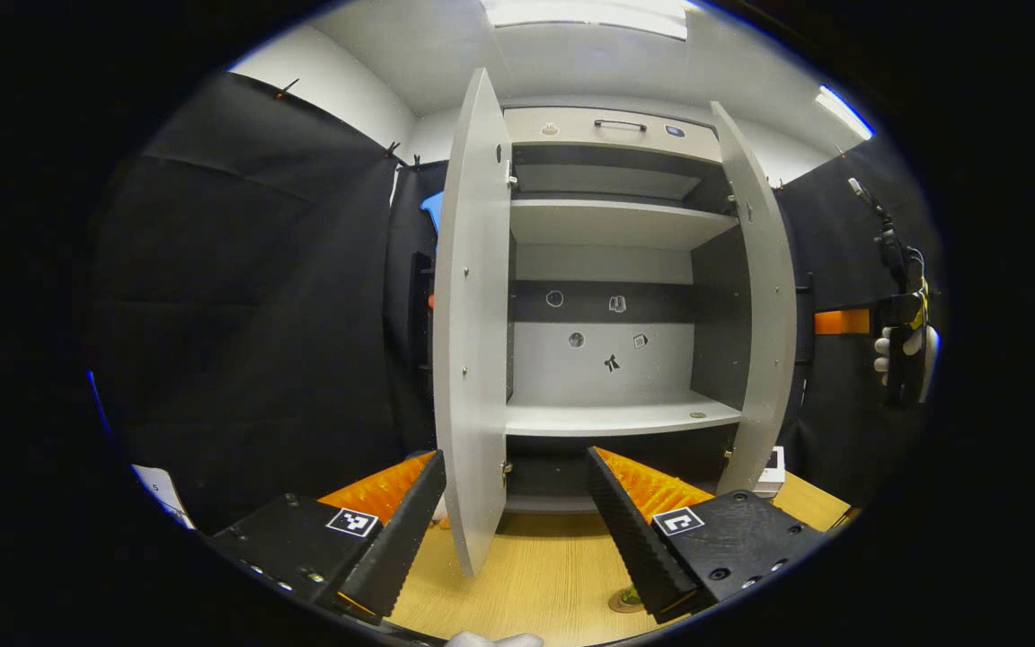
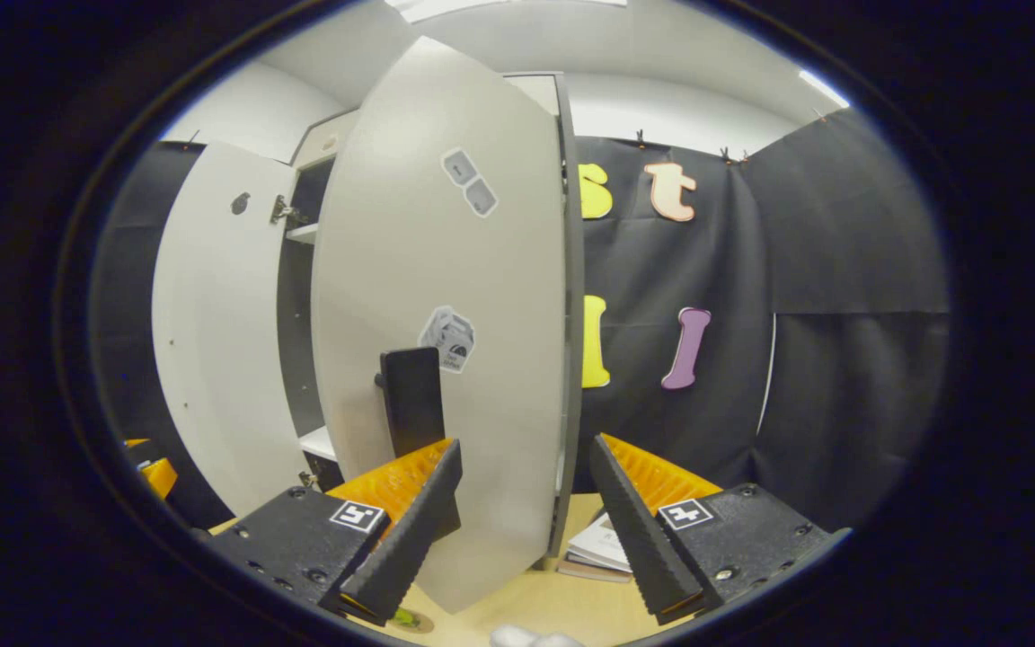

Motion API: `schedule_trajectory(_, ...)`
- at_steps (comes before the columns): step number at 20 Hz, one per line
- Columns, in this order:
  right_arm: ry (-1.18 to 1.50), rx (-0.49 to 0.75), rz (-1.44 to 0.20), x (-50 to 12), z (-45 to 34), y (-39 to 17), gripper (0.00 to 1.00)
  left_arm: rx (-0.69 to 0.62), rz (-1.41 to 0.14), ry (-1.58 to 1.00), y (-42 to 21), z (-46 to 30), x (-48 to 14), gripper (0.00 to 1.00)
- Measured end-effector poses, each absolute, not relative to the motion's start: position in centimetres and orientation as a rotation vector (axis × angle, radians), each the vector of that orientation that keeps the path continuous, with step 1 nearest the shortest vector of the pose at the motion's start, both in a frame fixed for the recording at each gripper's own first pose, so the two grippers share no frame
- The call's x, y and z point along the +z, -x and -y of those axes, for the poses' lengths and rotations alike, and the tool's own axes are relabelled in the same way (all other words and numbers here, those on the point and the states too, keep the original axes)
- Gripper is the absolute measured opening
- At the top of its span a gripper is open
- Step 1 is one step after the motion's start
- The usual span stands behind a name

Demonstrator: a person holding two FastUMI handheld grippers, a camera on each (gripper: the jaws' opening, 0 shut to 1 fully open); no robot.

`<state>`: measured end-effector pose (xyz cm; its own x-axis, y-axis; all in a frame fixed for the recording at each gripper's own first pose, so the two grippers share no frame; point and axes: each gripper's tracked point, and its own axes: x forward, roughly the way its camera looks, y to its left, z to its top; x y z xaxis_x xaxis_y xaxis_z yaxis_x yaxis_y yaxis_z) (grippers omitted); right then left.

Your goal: Grasp the bottle in the cabinet with the left hand and place it on the coaster, then close the right door with the right hand and the left door with the left hand.

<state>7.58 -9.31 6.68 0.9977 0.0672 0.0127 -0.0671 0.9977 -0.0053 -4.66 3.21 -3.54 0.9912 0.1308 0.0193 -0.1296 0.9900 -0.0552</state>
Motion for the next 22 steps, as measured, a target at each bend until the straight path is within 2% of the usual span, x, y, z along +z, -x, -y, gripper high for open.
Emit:
schedule_trajectory(1,0.001,0.104,0.001,6.5,8.1,-7.6,0.98,0.129,0.023,0.058,4.6,-3.4,-3.6,0.95)
schedule_trajectory(3,-0.004,0.148,-0.022,5.8,6.6,-7.4,0.96,0.124,0.022,0.065,4.7,-3.3,-3.5,0.95)
schedule_trajectory(8,-0.005,0.184,-0.044,5.1,4.8,-6.0,0.96,0.114,0.019,0.061,5.1,-4.0,-3.7,0.95)
schedule_trajectory(9,-0.008,0.192,-0.049,4.9,4.4,-5.7,0.96,0.113,0.018,0.062,5.1,-4.1,-3.7,0.99)
schedule_trajectory(10,-0.009,0.197,-0.054,4.6,4.2,-5.3,0.96,0.112,0.016,0.063,5.2,-4.3,-3.8,0.95)
schedule_trajectory(16,0.025,0.197,-0.073,2.7,2.6,-3.3,0.96,0.107,0.012,0.057,4.9,-6.2,-3.6,0.95)
schedule_trajectory(21,0.046,0.186,-0.1,0.2,1.5,-1.7,0.94,0.153,0.021,0.031,4.6,-10.4,-2.8,0.95)
schedule_trajectory(22,0.045,0.188,-0.107,-0.4,1.4,-1.4,0.96,0.171,0.021,0.022,4.4,-11.7,-2.7,0.98)
